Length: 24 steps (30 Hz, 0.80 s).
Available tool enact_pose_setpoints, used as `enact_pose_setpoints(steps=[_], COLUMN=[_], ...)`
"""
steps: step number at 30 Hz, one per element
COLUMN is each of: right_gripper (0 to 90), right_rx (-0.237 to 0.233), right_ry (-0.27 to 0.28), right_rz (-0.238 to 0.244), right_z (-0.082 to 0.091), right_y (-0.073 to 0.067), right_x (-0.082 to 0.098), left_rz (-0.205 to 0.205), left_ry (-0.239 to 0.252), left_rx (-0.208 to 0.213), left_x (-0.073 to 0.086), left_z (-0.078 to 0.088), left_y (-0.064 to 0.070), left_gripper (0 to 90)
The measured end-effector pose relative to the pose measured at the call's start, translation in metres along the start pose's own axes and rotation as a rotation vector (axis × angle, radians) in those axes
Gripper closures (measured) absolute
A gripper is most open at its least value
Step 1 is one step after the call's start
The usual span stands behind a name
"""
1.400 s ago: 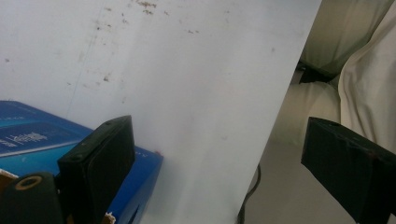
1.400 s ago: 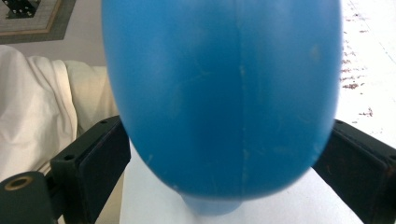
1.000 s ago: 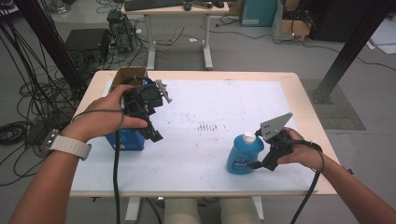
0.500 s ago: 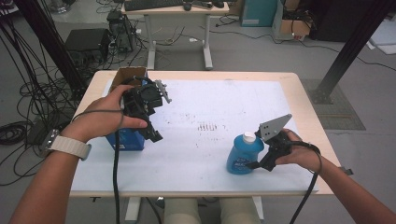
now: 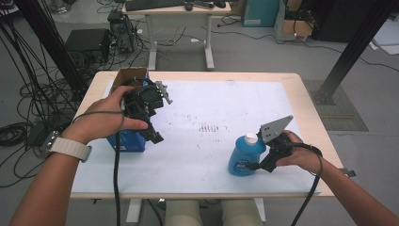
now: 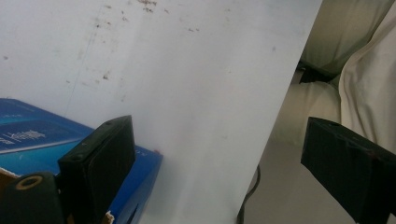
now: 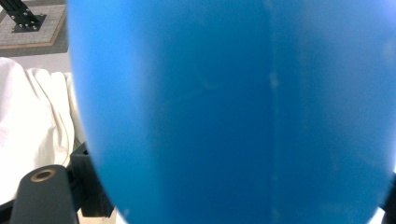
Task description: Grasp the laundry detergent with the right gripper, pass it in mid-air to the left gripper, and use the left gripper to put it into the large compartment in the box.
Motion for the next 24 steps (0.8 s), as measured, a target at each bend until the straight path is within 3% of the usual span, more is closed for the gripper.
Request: enact_pose_setpoints(steps=[11,19,21,24], right_gripper=[17.1,20.5,20.9,22.3], right_rx=[0.000,-0.003,-0.013,-0.003], right_ry=[0.018,0.030,0.011,0.036], right_rz=[-0.016,-0.004,0.006,-0.001], right_z=[-0.0035,-0.0046,-0.0042,-0.0054], right_y=[-0.0010,0.0003,0.0012,0.0008], right_x=[0.0031,0.0043,0.0052,0.0048], left_rz=[-0.002,-0.002,-0.013,-0.002], left_ry=[-0.003,-0.005,-0.008,-0.004], left_rx=[-0.001,0.000,0.007,0.000], left_x=[-0.0006,-0.0003,-0.0004,-0.0003], left_z=[-0.0009,-0.0017,-0.0017,-0.0016], left_y=[0.0001,-0.0003,-0.0010,-0.0005], left_gripper=[10.4,10.4,10.4,10.4])
Point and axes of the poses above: each handheld gripper's, and its own axes: z roughly backward along the jaws, x roughly out of its underside, y roughly to its right, the point moved 3 cm from there along -z, roughly forward along the jaws, and after that the axes turned 7 degrees about -y, right-handed, at the moved point
